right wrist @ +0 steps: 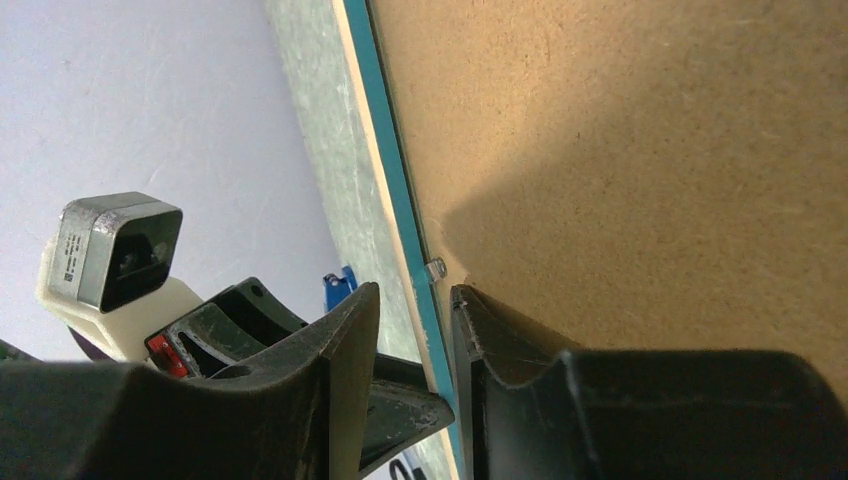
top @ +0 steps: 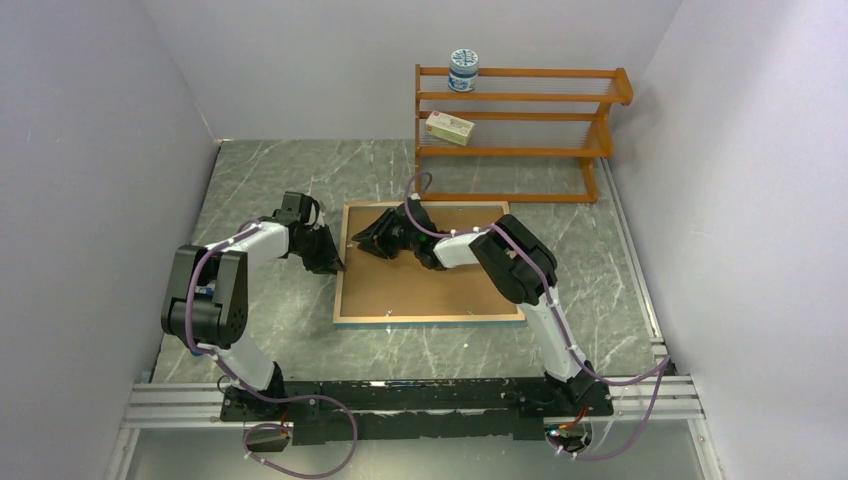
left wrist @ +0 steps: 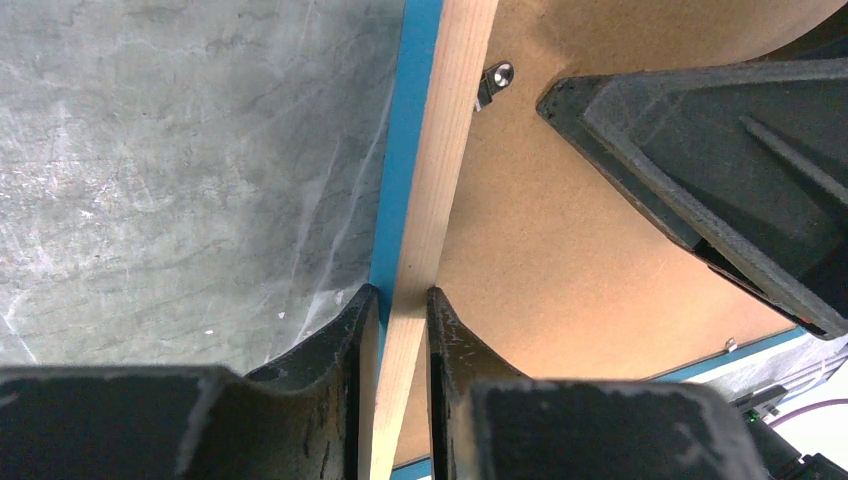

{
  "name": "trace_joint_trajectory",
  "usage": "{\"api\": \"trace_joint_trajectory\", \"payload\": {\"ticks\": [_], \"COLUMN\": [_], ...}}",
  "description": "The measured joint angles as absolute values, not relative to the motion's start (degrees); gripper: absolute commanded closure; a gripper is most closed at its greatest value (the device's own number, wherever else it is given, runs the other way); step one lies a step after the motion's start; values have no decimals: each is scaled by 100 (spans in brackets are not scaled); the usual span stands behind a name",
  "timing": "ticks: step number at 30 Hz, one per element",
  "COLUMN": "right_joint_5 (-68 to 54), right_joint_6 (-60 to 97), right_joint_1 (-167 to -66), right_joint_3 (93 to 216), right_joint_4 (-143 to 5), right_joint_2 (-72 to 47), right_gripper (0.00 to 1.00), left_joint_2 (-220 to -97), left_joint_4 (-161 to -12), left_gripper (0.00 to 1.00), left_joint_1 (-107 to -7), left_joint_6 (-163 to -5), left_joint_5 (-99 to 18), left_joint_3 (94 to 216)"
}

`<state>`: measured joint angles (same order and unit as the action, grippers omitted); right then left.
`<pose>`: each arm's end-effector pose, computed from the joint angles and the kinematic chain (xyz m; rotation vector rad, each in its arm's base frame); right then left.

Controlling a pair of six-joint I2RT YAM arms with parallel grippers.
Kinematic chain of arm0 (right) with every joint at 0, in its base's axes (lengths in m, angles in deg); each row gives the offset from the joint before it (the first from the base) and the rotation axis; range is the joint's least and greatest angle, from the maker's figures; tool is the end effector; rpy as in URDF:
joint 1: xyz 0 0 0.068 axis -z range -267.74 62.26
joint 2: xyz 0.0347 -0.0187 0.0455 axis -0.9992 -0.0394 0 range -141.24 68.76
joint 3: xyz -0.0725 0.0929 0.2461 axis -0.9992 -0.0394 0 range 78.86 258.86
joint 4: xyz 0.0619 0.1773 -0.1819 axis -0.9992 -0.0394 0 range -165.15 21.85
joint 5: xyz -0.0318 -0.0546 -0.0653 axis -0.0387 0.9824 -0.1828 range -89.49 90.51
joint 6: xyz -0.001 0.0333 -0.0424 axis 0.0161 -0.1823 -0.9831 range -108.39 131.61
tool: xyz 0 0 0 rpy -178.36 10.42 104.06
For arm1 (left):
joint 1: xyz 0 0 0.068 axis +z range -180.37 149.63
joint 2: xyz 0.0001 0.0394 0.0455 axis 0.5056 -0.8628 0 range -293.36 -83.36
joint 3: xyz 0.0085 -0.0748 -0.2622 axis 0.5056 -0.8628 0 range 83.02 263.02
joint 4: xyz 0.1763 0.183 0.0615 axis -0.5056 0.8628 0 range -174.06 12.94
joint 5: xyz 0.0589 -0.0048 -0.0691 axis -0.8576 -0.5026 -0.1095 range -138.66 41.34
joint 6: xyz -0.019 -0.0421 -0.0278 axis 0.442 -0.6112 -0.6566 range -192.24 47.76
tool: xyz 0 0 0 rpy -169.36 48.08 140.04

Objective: Put the photo into the frame
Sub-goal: Install the photo frame at the center of the board.

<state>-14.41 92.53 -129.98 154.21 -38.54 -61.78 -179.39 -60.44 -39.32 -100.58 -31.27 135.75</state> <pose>0.3481 0.3285 0.1005 0.6091 2.3335 1.4816 0.3041 -0.0587 0.1524 -0.3850 2.7728 -0.5882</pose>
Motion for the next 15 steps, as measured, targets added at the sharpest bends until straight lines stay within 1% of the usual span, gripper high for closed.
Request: {"api": "trace_joint_trajectory", "payload": {"ticks": [5,7,8,11,15], "right_joint_5": [-1454,-1456,-1454,-1458,-1493], "right_joint_6": [9164,9135,9109,9030,9017], "right_joint_1": [-13022,-13040,-13051,-13110,-13160], "right_joint_3": [15493,15539,15574,15648,15784], "right_joint_4": [-3990,-4053,-4108,-4268,-4324], "right_joint_2": [-6174,-6174,-6174,-6181,-6294], "right_gripper": [64,67,71,76,78], "left_joint_2": [-17957,-17957,-17957,-17957,-17963], "left_joint_4": [-6020,-6014,-6009,-5999,-5970], "left_gripper": [92,93,93,94,95], "left_joint_1": [-3932,-3932,-3932,-3932,-3934], "left_joint_6": [-10060,-10088,-10104,-10165,-10195], "left_joint_5": [-3129,-3138,-3147,-3167,-3197], "left_joint_3": [13596,13599,13599,13601,13618]}}
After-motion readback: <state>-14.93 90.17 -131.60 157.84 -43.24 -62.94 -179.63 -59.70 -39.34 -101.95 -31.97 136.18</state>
